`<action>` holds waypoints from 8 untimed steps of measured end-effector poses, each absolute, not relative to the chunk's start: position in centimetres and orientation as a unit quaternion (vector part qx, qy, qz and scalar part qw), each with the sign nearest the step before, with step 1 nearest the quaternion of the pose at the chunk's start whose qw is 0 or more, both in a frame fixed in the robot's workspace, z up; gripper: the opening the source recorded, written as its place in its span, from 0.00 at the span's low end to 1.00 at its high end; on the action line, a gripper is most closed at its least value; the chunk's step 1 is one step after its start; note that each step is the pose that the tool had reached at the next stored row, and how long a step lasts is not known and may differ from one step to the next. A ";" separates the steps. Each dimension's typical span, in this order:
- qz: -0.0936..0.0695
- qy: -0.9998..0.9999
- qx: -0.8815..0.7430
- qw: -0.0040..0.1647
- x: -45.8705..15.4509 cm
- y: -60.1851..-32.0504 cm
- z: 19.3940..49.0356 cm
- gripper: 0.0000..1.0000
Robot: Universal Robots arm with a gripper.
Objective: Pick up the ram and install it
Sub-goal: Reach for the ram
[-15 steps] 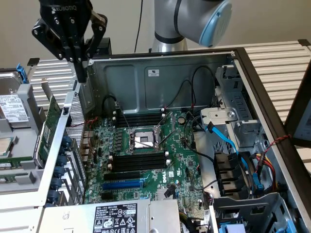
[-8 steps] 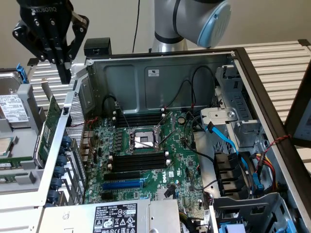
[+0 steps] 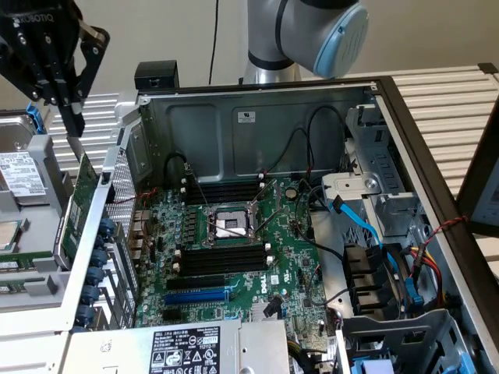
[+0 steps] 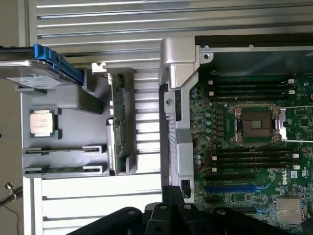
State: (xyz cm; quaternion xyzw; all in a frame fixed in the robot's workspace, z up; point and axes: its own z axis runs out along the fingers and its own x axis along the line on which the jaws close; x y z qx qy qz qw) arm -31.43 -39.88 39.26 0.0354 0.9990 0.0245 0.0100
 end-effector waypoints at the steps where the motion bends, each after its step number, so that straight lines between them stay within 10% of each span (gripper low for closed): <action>1: 0.025 0.999 0.035 0.010 -31.9 -39.9 39.3 0.11; 8: 0.025 0.999 0.036 -0.002 -34.4 -39.9 39.2 0.11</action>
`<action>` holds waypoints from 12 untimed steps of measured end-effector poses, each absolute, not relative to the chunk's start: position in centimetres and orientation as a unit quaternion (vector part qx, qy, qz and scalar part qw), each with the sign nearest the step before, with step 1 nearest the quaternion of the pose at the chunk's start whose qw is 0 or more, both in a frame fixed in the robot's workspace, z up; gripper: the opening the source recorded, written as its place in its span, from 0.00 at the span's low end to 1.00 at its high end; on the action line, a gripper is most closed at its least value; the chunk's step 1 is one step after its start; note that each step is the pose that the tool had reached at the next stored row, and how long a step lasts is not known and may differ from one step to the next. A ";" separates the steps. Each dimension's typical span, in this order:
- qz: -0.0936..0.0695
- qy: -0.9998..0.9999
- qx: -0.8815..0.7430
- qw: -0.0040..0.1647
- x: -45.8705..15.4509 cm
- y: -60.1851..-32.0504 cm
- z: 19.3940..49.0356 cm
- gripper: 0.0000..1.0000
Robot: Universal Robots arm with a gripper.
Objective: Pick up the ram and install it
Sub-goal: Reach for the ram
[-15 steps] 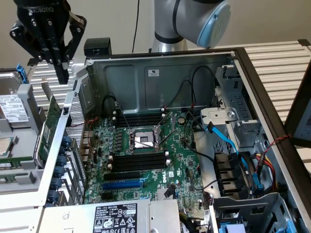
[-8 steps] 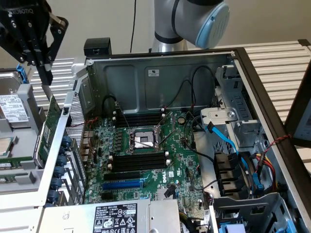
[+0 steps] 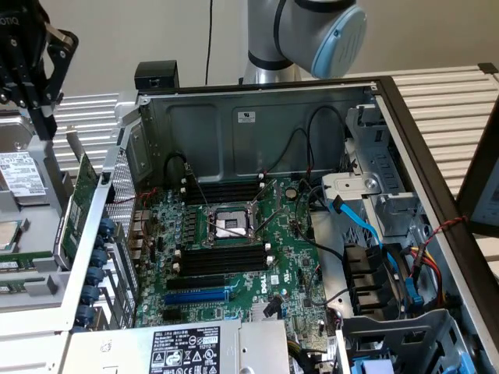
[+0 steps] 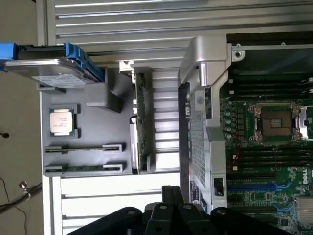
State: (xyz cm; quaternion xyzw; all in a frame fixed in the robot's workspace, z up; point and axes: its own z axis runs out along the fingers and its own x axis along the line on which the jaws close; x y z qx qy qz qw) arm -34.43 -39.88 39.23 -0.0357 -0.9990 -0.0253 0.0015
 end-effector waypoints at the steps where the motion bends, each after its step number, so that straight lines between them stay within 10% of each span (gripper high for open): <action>1: -0.026 -0.999 -0.036 0.006 -34.6 -39.9 39.2 0.11; 12: -0.026 -0.999 -0.036 0.012 -38.4 -39.6 38.6 0.11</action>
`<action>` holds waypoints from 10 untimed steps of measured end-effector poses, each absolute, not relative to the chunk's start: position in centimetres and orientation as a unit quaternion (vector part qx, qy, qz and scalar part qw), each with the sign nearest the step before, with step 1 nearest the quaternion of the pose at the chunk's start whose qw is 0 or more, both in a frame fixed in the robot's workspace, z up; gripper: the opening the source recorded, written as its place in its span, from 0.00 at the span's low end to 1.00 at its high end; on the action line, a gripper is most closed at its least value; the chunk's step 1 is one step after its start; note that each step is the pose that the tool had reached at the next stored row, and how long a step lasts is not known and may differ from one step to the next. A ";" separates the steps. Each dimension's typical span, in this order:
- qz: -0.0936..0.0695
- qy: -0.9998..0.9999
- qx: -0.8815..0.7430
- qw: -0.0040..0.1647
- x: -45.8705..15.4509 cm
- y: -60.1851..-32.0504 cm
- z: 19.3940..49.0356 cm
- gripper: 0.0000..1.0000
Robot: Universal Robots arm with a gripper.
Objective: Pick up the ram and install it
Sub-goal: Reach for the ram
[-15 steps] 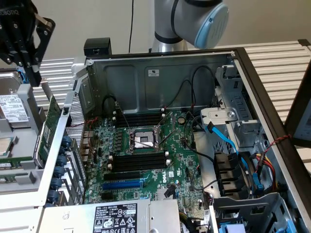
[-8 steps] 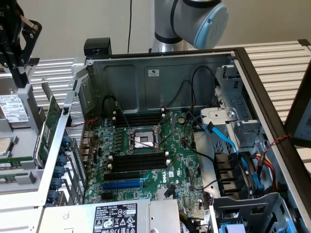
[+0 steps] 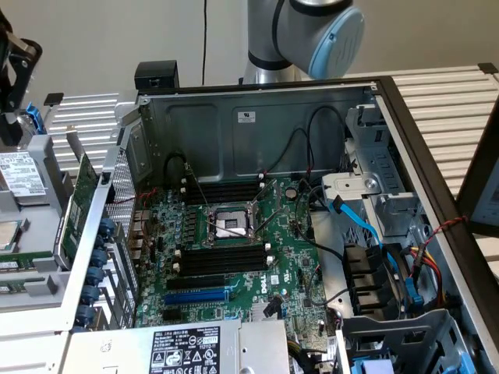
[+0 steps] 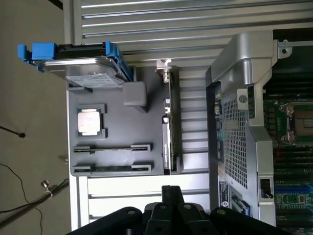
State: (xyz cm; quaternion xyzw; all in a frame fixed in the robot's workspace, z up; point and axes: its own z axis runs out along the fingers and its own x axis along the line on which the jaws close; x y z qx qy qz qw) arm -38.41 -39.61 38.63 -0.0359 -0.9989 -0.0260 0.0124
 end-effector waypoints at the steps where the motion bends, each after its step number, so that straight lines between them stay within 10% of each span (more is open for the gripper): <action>1: -0.026 -0.999 -0.036 0.012 -38.8 -39.6 38.5 0.11; 10: -0.026 -0.999 -0.036 0.012 -42.0 -39.2 37.8 0.11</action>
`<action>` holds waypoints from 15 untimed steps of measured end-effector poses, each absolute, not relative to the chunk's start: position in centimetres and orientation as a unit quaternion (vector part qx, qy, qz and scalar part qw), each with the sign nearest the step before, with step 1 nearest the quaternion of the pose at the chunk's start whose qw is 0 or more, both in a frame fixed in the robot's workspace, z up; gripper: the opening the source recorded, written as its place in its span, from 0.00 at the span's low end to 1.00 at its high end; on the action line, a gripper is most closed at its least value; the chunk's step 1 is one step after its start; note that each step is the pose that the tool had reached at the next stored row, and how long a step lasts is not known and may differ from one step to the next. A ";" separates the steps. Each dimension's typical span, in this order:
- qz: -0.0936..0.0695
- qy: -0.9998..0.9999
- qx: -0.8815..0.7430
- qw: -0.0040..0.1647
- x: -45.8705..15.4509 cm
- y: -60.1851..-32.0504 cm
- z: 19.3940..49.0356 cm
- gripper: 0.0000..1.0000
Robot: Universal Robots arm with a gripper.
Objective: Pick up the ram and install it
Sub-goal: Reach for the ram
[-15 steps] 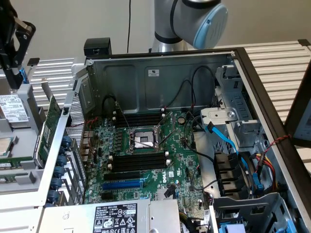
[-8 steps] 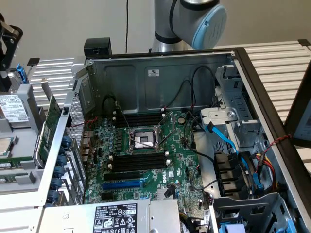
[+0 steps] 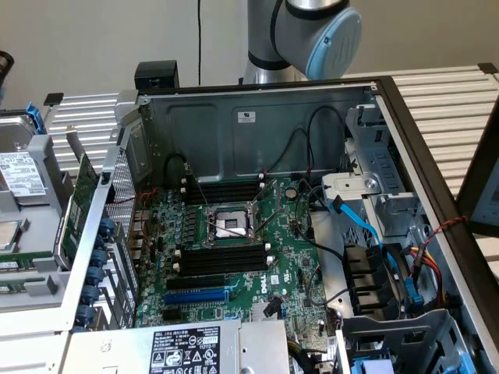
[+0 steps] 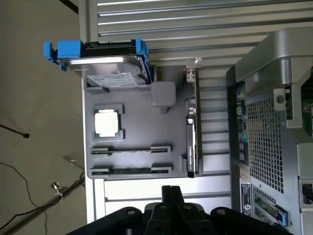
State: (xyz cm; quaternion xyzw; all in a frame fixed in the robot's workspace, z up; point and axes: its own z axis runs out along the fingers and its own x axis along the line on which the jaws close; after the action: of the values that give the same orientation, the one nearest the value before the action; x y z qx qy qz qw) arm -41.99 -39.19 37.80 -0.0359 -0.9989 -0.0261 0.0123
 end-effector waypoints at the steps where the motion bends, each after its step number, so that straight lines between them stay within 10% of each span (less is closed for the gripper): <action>1: -0.026 -0.999 -0.036 0.012 -42.2 -39.2 37.8 0.11; 15: -0.026 -0.999 -0.036 0.013 -43.8 -39.0 37.8 0.11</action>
State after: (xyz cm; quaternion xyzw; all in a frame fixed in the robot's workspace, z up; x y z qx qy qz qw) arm -43.85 -38.96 37.80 -0.0360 -0.9989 -0.0261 0.0131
